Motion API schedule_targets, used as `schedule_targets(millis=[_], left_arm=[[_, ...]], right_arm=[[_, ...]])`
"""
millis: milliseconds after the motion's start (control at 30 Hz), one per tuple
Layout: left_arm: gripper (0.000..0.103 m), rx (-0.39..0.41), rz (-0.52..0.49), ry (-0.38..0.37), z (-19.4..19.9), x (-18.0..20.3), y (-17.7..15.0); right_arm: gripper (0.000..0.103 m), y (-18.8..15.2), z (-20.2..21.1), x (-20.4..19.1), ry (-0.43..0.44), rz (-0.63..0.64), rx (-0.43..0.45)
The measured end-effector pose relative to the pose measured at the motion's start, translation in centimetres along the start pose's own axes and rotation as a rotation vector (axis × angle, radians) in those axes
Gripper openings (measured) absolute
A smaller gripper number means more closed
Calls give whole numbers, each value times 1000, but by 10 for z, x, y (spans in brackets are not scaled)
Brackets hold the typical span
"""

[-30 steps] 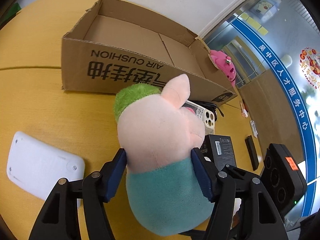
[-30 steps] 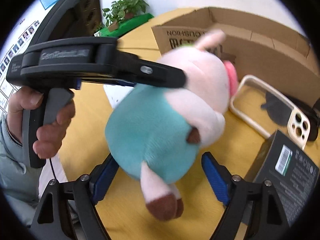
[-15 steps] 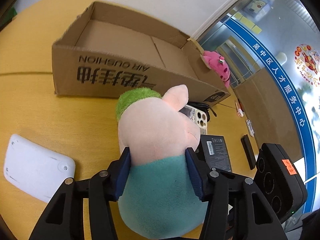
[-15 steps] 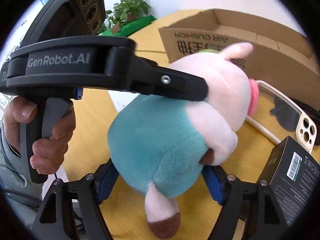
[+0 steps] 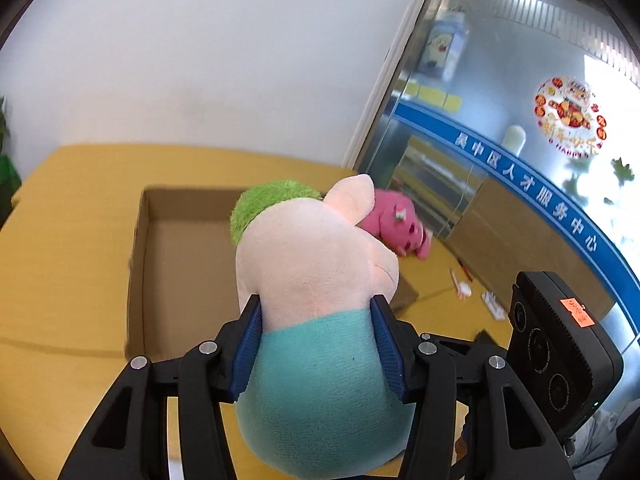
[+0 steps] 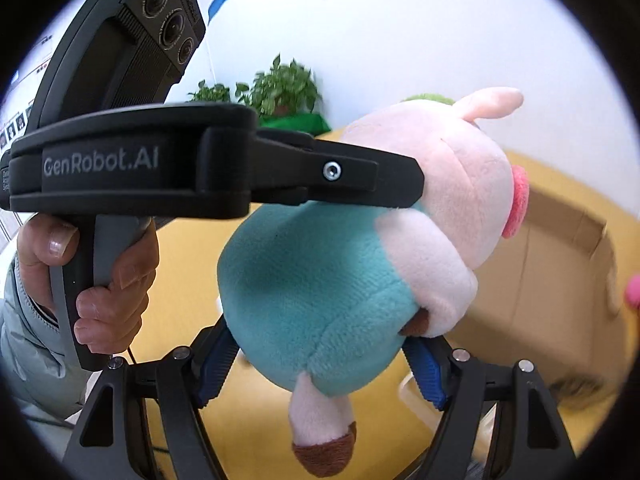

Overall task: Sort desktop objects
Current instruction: 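Lift the plush pig with the left gripper over the cardboard box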

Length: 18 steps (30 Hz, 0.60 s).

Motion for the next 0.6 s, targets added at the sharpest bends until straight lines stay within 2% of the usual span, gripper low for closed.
schedule_targets(millis=[167, 333, 500, 600], left_arm=[[56, 100, 7, -32, 1, -13, 65], [56, 182, -49, -5, 2, -19, 124], [56, 199, -52, 15, -12, -47, 170], [56, 182, -57, 46, -32, -68, 194]], right_arm=[[75, 58, 9, 18, -29, 77, 67], [75, 115, 10, 34, -28, 110, 121], [75, 162, -3, 55, -24, 108, 123], [75, 181, -19, 71, -13, 91, 106]])
Point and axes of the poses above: each gripper's, at about its wrist camera, not at the fingertips, and z roughly against the way its jaws point, x to its right, y to its top, the point moved 3 cm from there along -z, roughly the way its jaws point, and after that the axes turned 4 degrees about x, right-handed, at the moved point
